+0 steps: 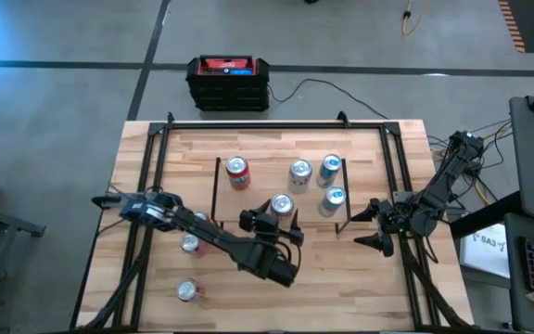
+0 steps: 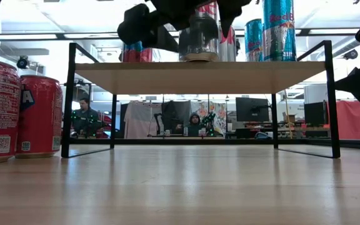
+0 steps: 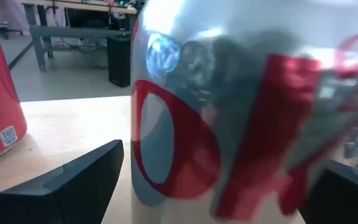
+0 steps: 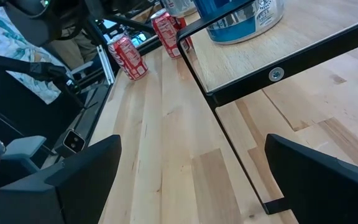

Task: Place canned beverage on shelf
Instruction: Adjust the silver red soda can on the shelf, then put the top red white soda can on the shelf

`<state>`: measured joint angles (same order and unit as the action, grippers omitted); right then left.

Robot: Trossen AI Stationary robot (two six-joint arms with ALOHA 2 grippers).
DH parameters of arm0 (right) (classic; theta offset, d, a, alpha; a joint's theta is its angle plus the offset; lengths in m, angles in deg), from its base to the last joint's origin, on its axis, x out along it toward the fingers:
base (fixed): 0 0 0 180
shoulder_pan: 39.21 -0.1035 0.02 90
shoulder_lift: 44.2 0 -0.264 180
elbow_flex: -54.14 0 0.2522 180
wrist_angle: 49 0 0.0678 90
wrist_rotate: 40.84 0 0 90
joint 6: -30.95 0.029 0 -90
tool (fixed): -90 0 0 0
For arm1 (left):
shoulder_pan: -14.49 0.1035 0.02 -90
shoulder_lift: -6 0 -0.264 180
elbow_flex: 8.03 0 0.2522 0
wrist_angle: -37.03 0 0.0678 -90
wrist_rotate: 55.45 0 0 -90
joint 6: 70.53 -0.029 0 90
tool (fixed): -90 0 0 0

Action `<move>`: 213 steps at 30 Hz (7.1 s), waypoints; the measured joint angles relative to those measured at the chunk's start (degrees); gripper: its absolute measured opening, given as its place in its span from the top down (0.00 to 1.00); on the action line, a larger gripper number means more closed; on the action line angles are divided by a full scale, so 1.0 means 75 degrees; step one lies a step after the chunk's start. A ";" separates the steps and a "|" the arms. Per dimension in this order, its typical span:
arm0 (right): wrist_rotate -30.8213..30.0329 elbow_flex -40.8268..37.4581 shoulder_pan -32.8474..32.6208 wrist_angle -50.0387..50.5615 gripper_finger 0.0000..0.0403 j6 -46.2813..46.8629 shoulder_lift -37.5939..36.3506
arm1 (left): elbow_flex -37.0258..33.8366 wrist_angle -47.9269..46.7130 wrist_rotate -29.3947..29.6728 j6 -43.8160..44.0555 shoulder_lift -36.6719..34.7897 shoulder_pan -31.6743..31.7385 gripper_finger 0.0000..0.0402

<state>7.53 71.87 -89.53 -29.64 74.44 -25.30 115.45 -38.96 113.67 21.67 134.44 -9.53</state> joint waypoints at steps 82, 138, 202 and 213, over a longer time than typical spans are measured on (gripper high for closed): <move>0.0000 0.0000 -0.0001 0.0002 0.05 0.0001 0.0000 | -0.0032 0.4493 -0.1204 -0.5350 -0.0015 0.1066 0.29; 0.0000 0.0000 -0.0002 0.0002 0.05 0.0000 -0.0001 | 0.2076 -0.1635 -0.5728 -0.0506 -0.0152 0.0401 0.02; 0.0003 0.0000 -0.0003 -0.0020 0.05 0.0000 -0.0009 | -0.4214 -0.3072 -0.9681 0.5977 -0.4485 -0.1572 0.22; 0.0000 0.0000 0.0000 -0.0020 0.05 0.0001 -0.0009 | -0.5582 -0.1876 -0.9503 0.5891 -0.5287 -0.1373 0.10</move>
<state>7.53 71.87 -89.53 -29.79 74.45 -25.37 73.58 -53.03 42.40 65.86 94.79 -19.83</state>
